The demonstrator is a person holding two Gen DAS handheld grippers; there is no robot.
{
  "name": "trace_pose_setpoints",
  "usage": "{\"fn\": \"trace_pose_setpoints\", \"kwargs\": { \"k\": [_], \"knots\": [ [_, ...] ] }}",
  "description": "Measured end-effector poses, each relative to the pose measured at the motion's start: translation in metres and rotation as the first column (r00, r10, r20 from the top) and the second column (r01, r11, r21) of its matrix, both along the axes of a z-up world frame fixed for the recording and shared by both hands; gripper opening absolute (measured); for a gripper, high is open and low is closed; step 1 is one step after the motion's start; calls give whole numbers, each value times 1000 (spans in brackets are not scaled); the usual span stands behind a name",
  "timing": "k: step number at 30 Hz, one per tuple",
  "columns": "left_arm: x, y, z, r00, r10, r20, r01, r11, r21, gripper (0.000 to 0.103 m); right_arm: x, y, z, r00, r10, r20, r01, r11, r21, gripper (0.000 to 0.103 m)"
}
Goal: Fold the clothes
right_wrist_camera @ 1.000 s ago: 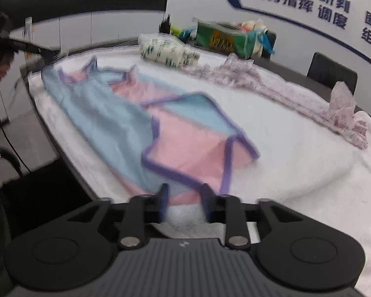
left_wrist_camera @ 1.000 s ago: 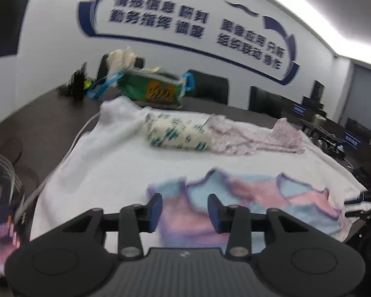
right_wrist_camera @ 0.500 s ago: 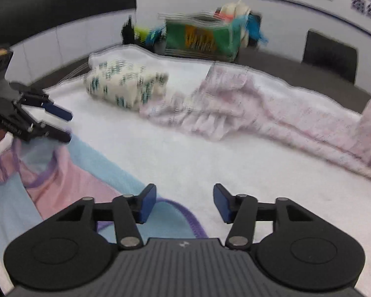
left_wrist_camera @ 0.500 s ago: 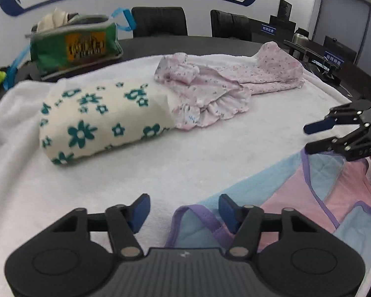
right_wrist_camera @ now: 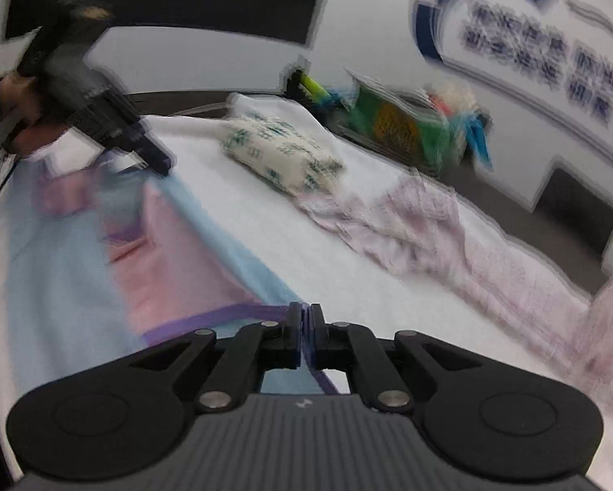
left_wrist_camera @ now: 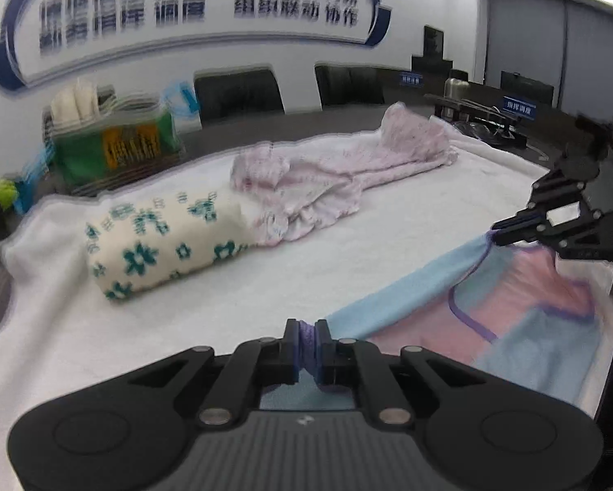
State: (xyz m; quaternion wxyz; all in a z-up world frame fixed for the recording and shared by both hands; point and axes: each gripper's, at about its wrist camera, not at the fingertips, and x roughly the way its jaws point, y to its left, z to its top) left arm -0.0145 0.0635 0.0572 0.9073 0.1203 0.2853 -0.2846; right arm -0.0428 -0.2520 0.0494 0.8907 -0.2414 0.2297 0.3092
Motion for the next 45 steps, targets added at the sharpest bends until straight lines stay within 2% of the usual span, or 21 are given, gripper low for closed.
{"fn": "trace_pose_setpoints", "kwargs": {
  "k": [2,4,5,7,9,10,11,12,14,15,16,17,19,20,21,25,32,38,41,43,45],
  "knots": [
    [-32,-3,-12,1000,-29,11,28,999,21,7,-31,-1,-5,998,61,24,-60,997,-39,3],
    [-55,-2,-26,1000,-1,27,-1,998,70,8,-59,-1,-15,994,110,-8,-110,989,-96,3],
    [-62,1,-31,1000,12,19,-14,997,74,11,-69,-1,-17,992,125,-27,-127,985,-114,3],
    [-69,8,-31,999,31,15,-32,999,41,11,-84,-6,-17,992,125,-21,-126,986,-109,5],
    [-76,16,-21,998,37,44,-37,999,-11,26,-86,-10,-11,996,91,9,-90,993,-70,10],
    [-76,16,-18,997,25,74,-24,1000,-13,48,-85,-12,-7,997,71,25,-70,997,-39,13],
    [-76,13,-16,994,4,110,-4,1000,-2,65,-83,-14,-2,998,51,41,-50,999,-8,27],
    [-76,11,-14,989,-17,147,15,1000,10,68,-80,-11,0,997,49,54,-50,998,26,37],
    [-70,3,-18,986,-64,157,54,996,70,67,-73,-1,2,995,80,58,-85,993,83,38],
    [-66,0,-22,987,-82,141,69,993,92,67,-71,6,-3,993,106,55,-109,992,62,38],
    [-60,-3,-26,988,-96,118,83,991,109,59,-69,13,-8,990,130,53,-132,991,36,38],
    [-55,-4,-30,991,-104,87,94,989,112,36,-68,20,-13,987,154,50,-155,988,11,37],
    [-45,-2,-34,994,-109,24,107,990,90,10,-57,27,-25,990,139,14,-139,990,-32,30],
    [-42,0,-32,995,-101,18,100,993,66,11,-51,28,-30,992,126,-14,-126,991,-41,13],
    [-40,3,-29,996,-91,23,90,995,43,11,-52,28,-28,993,122,-10,-122,992,-39,8],
    [-39,15,-20,998,-59,33,60,998,-13,10,-56,27,-19,994,111,21,-110,994,-26,8],
    [-48,18,-17,997,-47,57,48,999,-12,8,-68,32,-5,991,110,80,-106,993,-52,6],
    [-76,24,-12,995,-44,93,47,999,-26,8,-86,37,-2,986,145,85,-136,985,-102,4],
    [-78,26,-18,997,-15,81,17,999,-27,8,-89,37,-6,986,148,73,-139,984,-109,4],
    [-75,25,-23,997,0,72,1,1000,-21,9,-84,39,-11,987,131,97,-118,984,-131,10],
    [-71,23,-27,997,23,80,-22,1000,-18,14,-74,41,-17,986,121,111,-103,982,-157,37]
  ]
}}
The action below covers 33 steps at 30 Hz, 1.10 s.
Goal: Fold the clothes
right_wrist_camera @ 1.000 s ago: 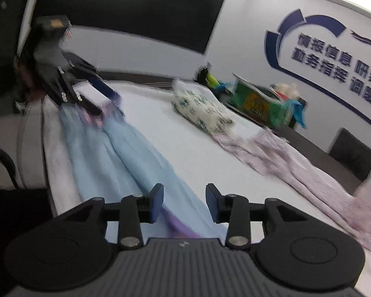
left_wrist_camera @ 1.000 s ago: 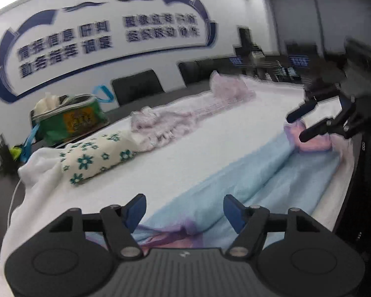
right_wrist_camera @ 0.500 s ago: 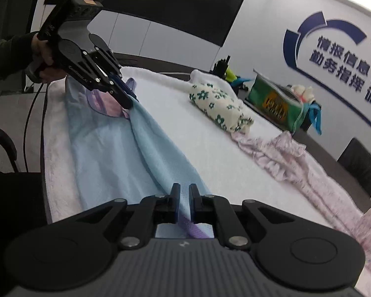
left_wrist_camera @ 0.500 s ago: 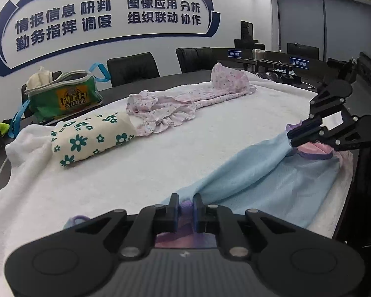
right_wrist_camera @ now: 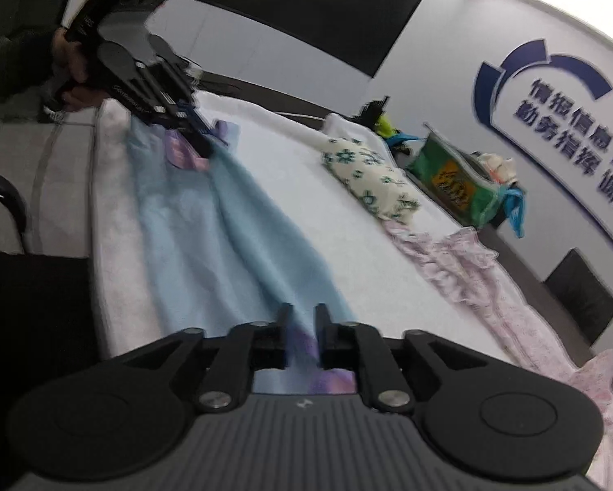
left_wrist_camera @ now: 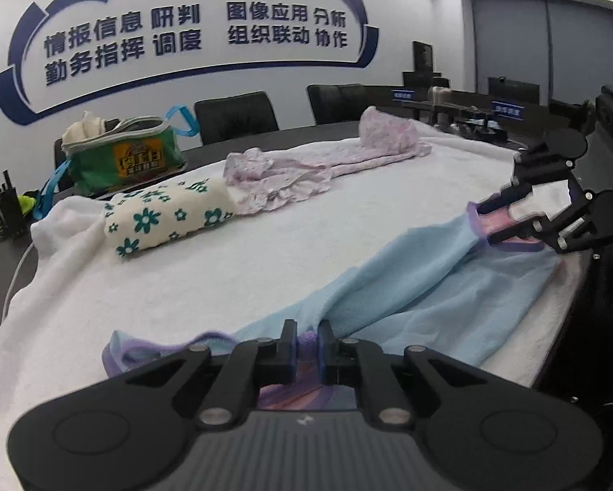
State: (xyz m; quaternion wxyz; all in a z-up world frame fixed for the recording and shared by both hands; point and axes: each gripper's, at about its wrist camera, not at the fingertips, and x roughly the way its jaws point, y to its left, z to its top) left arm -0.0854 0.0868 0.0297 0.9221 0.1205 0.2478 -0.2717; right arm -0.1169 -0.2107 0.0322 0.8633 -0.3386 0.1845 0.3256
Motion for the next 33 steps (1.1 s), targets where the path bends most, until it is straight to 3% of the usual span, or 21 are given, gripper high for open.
{"fn": "trace_pose_setpoints", "kwargs": {
  "k": [2,3,4,6,11,15,16,18,19,20,28,33],
  "knots": [
    [0,0,0,1000,6,17,-6,1000,2,42,11,1,-5,999,9,-41,-9,1000,-8,37],
    [-1,0,1,1000,8,26,-8,1000,4,46,17,2,-7,998,14,-63,-14,1000,-11,37],
    [-3,1,3,999,7,40,-7,1000,4,47,23,1,-10,995,13,-94,-15,1000,-12,34],
    [-12,3,9,996,-31,79,31,999,-7,47,30,1,-13,993,11,-122,-13,1000,-12,11],
    [-20,-23,17,980,-120,160,118,993,24,50,32,-7,0,997,8,-74,-3,998,59,7],
    [-11,-63,-1,972,-164,170,139,979,151,50,23,-10,12,1000,-8,-20,9,999,47,7],
    [-8,-66,-5,974,-160,159,132,977,170,49,20,-10,13,1000,-8,-12,8,999,35,7],
    [-1,-69,-13,980,-153,127,127,973,193,33,13,-10,14,1000,-6,0,6,1000,14,7],
    [2,-67,-16,983,-143,111,120,974,194,15,8,-10,15,1000,-8,10,8,1000,8,7],
    [4,-63,-18,987,-132,95,112,976,189,6,5,-10,16,1000,-12,16,12,1000,8,7],
    [-10,-38,-5,989,-89,115,71,985,156,4,-17,-5,9,1000,27,11,-26,999,-27,5],
    [-12,-23,-12,995,-83,54,74,986,147,4,-19,-10,-2,999,20,-44,-22,999,-45,5]
  ]
}}
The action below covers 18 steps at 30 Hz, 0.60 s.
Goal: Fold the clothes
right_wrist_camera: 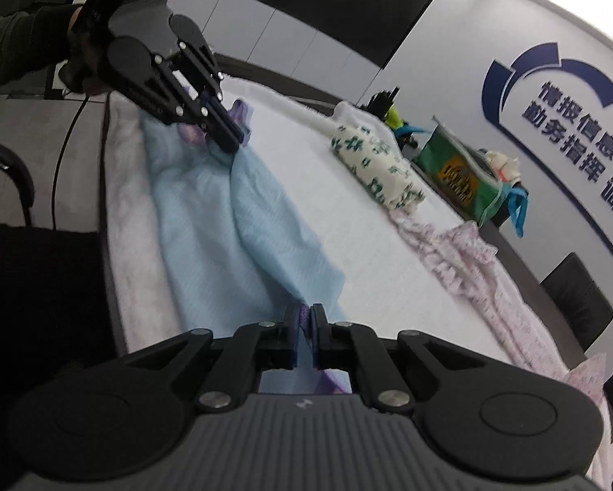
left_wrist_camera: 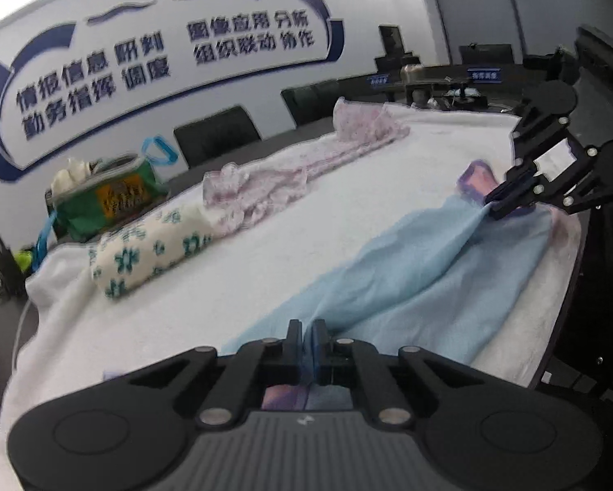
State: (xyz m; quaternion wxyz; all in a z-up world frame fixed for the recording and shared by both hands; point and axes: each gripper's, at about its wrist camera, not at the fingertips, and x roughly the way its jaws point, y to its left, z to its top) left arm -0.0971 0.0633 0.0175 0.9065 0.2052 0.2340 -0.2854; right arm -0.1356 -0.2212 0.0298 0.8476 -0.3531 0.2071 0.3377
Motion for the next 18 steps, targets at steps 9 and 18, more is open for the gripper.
{"fn": "trace_pose_setpoints", "kwargs": {
  "k": [9,18],
  "knots": [
    [-19,28,24,996,93,-11,-93,966,-242,41,-7,-28,2,996,-25,-85,37,989,140,12],
    [28,-33,0,970,184,-157,-219,944,-248,43,36,21,-16,940,-252,-230,304,926,225,14]
  ]
}}
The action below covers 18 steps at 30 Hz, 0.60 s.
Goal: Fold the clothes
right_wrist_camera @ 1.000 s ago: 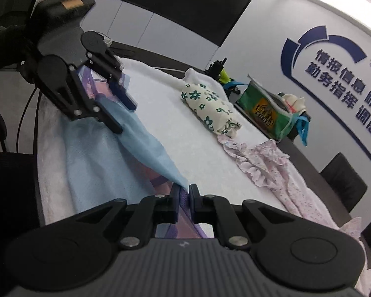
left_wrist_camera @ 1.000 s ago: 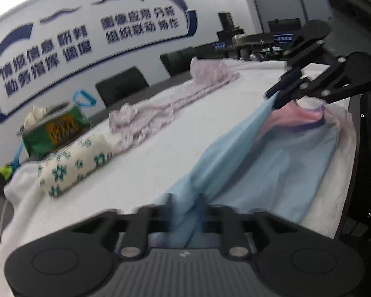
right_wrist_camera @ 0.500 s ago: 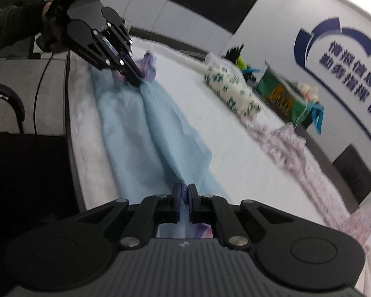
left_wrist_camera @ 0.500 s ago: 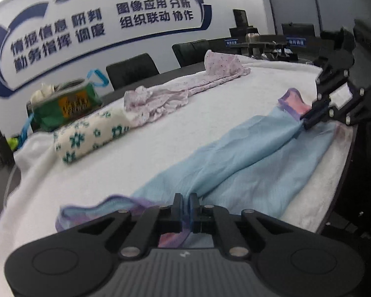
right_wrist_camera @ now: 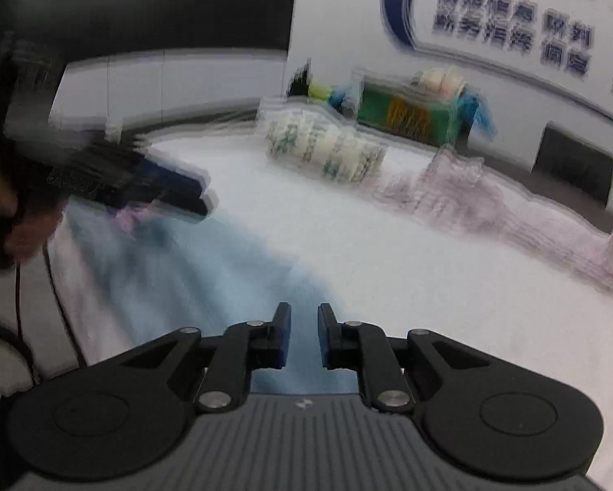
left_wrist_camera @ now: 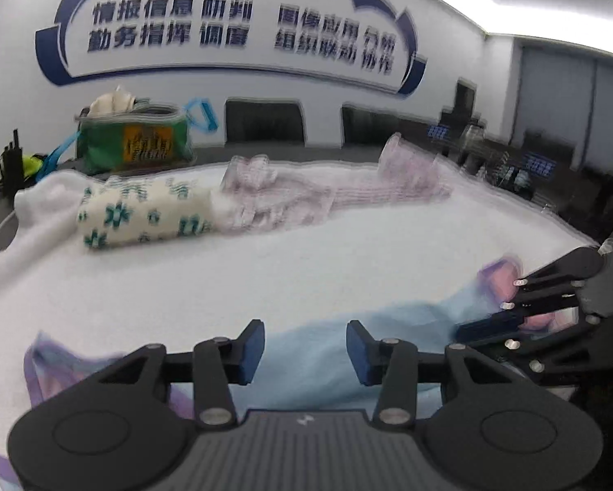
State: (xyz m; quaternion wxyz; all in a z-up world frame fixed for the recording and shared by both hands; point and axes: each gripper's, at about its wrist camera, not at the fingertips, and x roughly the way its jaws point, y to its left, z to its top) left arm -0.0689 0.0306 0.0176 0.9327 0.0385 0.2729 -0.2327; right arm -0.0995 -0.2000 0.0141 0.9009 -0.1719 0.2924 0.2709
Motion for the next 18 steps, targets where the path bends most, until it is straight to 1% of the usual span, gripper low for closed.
{"fn": "trace_pose_setpoints", "kwargs": {
  "k": [1,2,3,4,5,6,7,8,9,10,11,12,13,14,15,18],
  "knots": [
    [0,2,-6,1000,8,-13,-8,1000,6,42,-6,-8,0,1000,-15,-2,15,1000,12,19],
    [0,5,-12,1000,17,-25,-16,1000,12,42,-13,-17,2,999,-33,-5,33,999,31,30],
    [-1,7,-15,999,19,-26,-19,1000,6,42,-16,-31,8,997,-81,-15,82,994,69,38],
    [-3,10,-17,1000,18,-22,-19,1000,-6,42,-16,-50,15,989,-150,-19,151,980,126,40],
    [-3,11,-18,1000,20,-18,-20,1000,-13,43,-15,-68,22,975,-219,-26,220,958,185,42],
    [-3,11,-19,1000,23,-15,-23,1000,-17,43,-9,-84,25,950,-309,-42,311,929,201,41],
    [-3,11,-20,1000,26,-11,-27,999,-22,43,-2,-99,28,915,-398,-59,401,891,211,41],
    [-3,11,-20,1000,29,-11,-30,999,-25,43,5,-114,31,872,-483,-77,488,845,218,41],
    [-4,11,-20,999,32,-11,-33,999,-26,43,12,-122,30,848,-528,-56,528,829,186,41],
    [-3,11,-20,999,34,-11,-35,999,-26,43,18,-128,29,842,-537,-56,538,826,171,41],
    [-3,10,-19,999,37,-9,-37,999,-23,44,26,-134,26,846,-525,-96,534,827,176,41],
    [-3,9,-19,999,40,-7,-40,999,-17,44,32,-135,21,853,-503,-140,522,832,190,36],
    [-3,7,-19,999,42,-5,-42,999,-12,44,39,-137,16,859,-478,-183,509,836,206,28],
    [-4,6,-19,999,46,-2,-46,999,-5,44,45,-138,11,863,-451,-226,497,839,222,7],
    [-4,4,-18,999,50,0,-50,999,2,44,41,-135,10,864,-462,-199,498,844,201,0],
    [-5,3,-19,998,56,6,-56,998,8,44,28,-125,6,860,-502,-90,509,851,125,0]
  ]
}}
